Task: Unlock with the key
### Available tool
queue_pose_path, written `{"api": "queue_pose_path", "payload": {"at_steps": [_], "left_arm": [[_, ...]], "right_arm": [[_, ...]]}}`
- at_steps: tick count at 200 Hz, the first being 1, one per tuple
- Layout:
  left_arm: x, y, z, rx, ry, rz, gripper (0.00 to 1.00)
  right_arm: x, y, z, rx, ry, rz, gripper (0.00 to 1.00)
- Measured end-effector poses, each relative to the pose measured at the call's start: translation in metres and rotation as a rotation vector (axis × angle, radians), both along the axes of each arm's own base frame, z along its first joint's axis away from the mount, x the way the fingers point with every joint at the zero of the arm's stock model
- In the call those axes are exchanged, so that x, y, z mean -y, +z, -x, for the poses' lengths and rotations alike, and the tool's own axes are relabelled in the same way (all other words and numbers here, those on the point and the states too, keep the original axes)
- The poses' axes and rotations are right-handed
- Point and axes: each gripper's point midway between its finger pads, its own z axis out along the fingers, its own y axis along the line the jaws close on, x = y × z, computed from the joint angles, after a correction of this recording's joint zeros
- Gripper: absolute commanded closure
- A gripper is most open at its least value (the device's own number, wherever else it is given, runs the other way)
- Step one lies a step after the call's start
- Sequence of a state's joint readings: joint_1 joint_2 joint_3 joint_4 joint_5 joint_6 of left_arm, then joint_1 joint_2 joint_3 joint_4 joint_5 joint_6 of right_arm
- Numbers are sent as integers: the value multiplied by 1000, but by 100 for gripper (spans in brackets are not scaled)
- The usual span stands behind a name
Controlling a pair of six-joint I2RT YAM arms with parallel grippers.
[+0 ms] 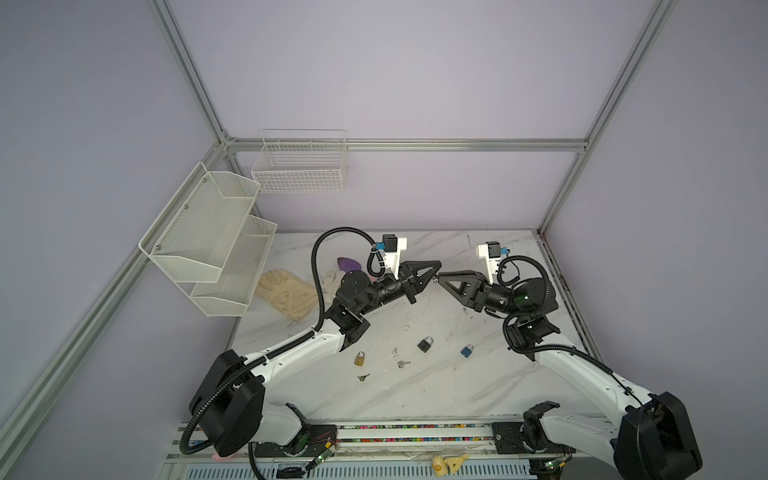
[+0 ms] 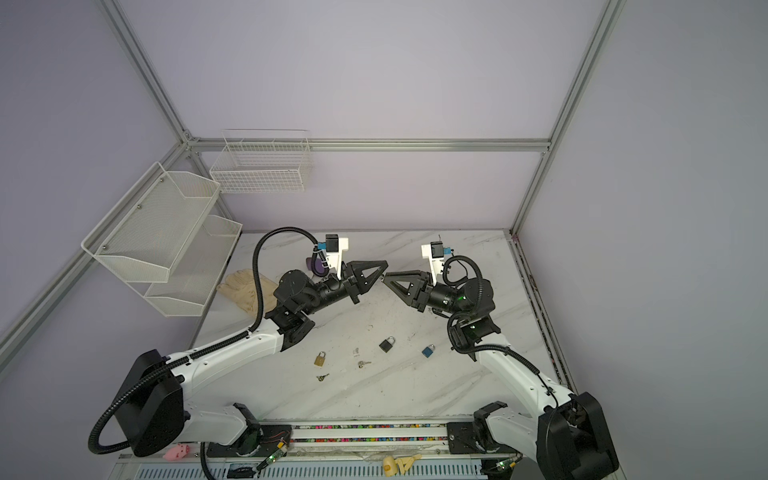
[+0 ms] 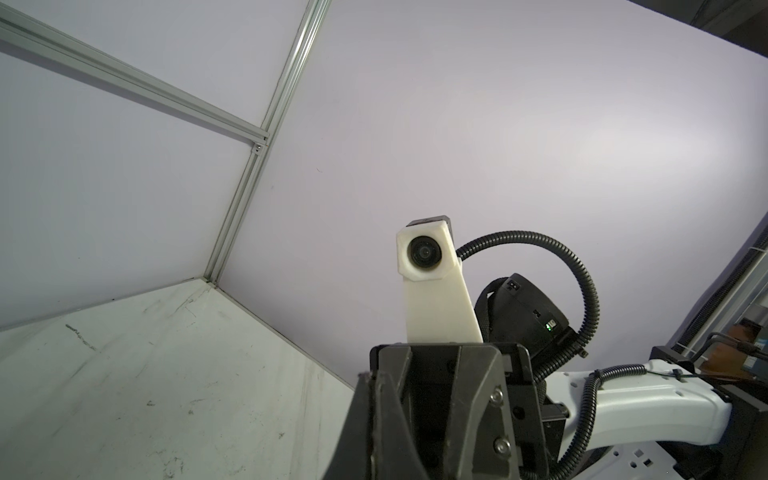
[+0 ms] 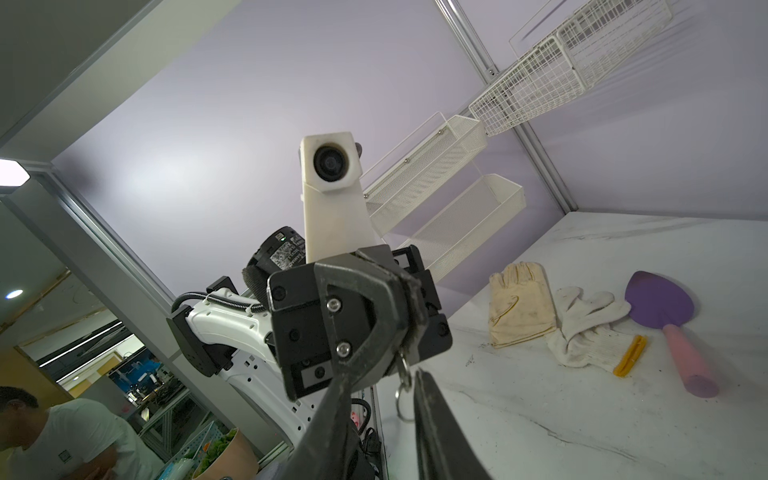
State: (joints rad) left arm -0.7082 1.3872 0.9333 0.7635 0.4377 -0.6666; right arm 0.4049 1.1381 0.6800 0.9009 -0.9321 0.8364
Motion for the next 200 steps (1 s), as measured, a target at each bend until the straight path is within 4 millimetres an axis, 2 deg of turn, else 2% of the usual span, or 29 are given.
{"api": "queue_pose_path", "payload": {"at_steps": [55,85,183,200], "left_arm": [[2,2,2,-1,-20,17,100],[6,-1,3,-7,-29,13,100],[11,8,2,9,-42,33,100],[11,8,1,12,-41,36,100]], "right_arm": [[-2,-7,-6,-21,1,6,71],[-4,-5,-5,-20,10,-3,71],[-8,-5,-5,-21,24,-16,74],[-8,-5,-5,-23,25,-17,80]]}}
